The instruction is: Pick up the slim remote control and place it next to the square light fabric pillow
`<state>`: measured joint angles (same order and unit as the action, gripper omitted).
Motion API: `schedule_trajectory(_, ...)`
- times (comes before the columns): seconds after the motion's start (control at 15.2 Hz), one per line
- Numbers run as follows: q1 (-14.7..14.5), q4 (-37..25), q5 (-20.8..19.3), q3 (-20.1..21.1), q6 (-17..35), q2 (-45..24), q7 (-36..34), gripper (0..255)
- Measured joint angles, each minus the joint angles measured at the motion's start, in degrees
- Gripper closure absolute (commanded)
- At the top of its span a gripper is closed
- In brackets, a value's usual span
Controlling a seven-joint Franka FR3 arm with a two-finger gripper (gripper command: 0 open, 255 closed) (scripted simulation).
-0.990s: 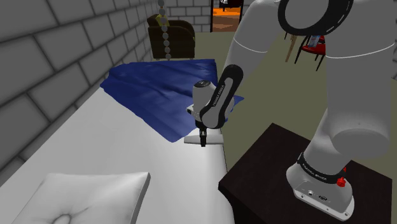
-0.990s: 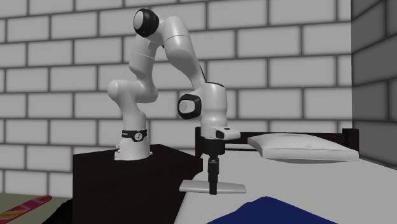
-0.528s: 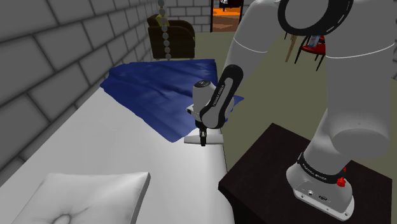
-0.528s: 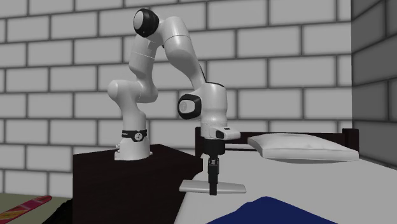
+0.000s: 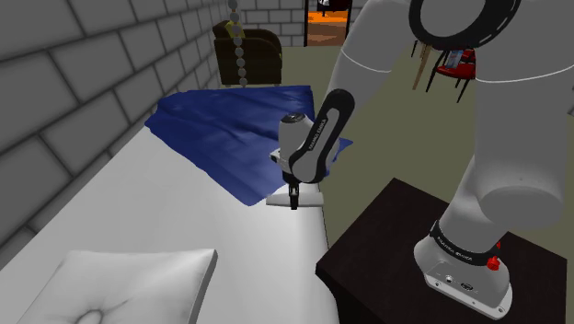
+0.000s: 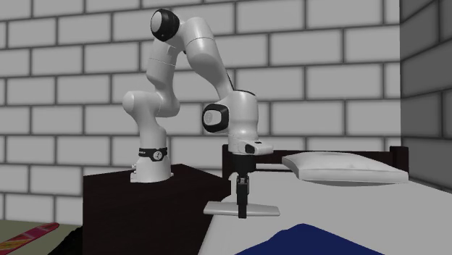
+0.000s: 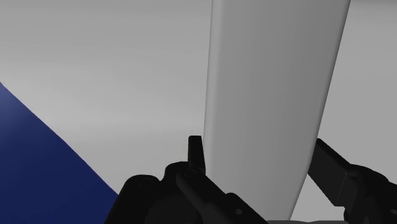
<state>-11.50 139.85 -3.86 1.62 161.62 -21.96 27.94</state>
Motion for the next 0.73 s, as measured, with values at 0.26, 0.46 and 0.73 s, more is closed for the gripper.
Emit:
schedule_trajectory(0.26,0.1,0.5,0.4,0.4,-2.7,3.2,0.1,255)
schedule_trajectory(0.46,0.4,0.9,0.7,0.6,-4.8,5.8,0.5,255)
schedule_trajectory(0.73,0.5,1.0,1.2,0.9,-7.6,8.6,0.8,255)
